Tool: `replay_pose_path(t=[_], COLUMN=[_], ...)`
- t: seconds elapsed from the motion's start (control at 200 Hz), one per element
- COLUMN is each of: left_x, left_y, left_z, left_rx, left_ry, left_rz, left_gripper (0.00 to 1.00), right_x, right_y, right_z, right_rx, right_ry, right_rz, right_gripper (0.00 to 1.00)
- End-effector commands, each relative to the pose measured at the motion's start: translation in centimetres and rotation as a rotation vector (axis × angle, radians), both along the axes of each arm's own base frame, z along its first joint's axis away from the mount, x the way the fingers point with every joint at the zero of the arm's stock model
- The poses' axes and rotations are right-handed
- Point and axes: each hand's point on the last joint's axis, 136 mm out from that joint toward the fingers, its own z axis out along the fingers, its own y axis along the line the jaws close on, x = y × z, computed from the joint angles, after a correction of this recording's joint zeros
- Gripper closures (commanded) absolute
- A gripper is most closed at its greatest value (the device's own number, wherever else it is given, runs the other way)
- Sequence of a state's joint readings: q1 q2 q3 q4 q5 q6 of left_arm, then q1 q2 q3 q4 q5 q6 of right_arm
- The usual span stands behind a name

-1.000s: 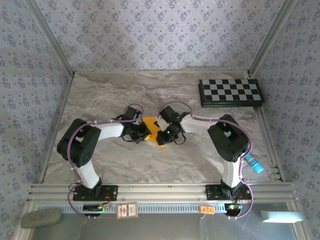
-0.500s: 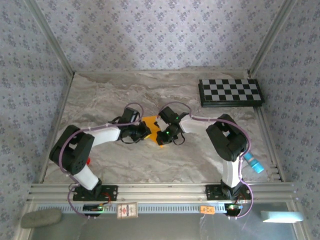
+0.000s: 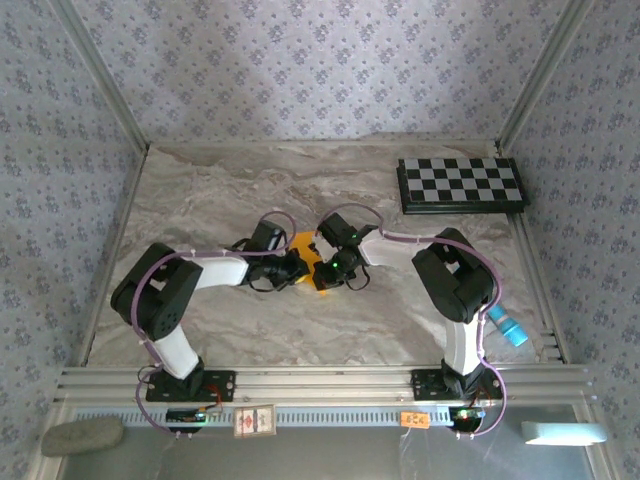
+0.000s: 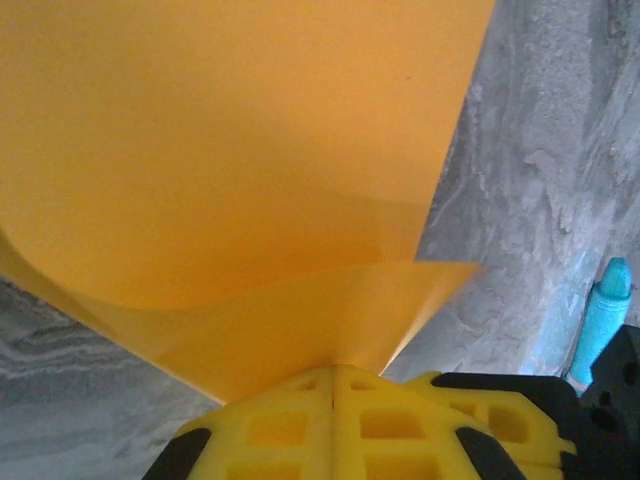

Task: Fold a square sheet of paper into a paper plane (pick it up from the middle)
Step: Third fold the triangle at the center of the table.

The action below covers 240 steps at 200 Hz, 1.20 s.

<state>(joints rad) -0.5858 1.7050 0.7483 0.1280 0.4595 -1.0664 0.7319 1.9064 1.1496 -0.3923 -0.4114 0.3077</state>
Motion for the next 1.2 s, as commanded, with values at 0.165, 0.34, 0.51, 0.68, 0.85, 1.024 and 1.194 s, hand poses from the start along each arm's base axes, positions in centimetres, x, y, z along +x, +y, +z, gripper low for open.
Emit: replay_pose_path(t=[0.165, 0.34, 0.51, 0.68, 0.85, 1.024, 1.194], left_x=[0.1, 0.5, 1.6, 2.8, 3.1, 3.9, 5.3], left_y=[1.0, 2.9, 4.9, 7.2, 9.4, 11.4, 10.2], left_z=[-1.4, -2.4, -3.0, -3.4, -4.3, -3.6, 0.2], left_rx=[0.07, 0.131, 0.164, 0.197, 0.221, 0.227, 0.172], left_ry=[0.014, 0.014, 0.009, 0.004, 0.016, -0.002, -0.074], left_rz=[0.028, 0.055, 0.081, 0.101, 0.125, 0.155, 0.127], left_gripper=[0.96, 0.96, 0.96, 0.96, 0.96, 0.96, 0.96], right_x=[-1.2, -1.7, -2.4, -4.2, -4.7, -4.2, -3.5], right_y=[-3.1, -4.5, -5.7, -7.4, -7.9, -7.2, -5.8], right_z=[-3.7, -4.7, -5.5, -6.5, -6.8, -6.5, -5.5], right_rx=[-0.161, -0.234, -0.298, -0.373, -0.385, -0.354, -0.297], right_ry=[0.046, 0.051, 0.069, 0.115, 0.129, 0.128, 0.113], right_rz=[-0.036, -0.03, -0.036, -0.024, -0.037, -0.052, -0.051], right_gripper=[0.96, 0.96, 0.96, 0.96, 0.96, 0.95, 0.95])
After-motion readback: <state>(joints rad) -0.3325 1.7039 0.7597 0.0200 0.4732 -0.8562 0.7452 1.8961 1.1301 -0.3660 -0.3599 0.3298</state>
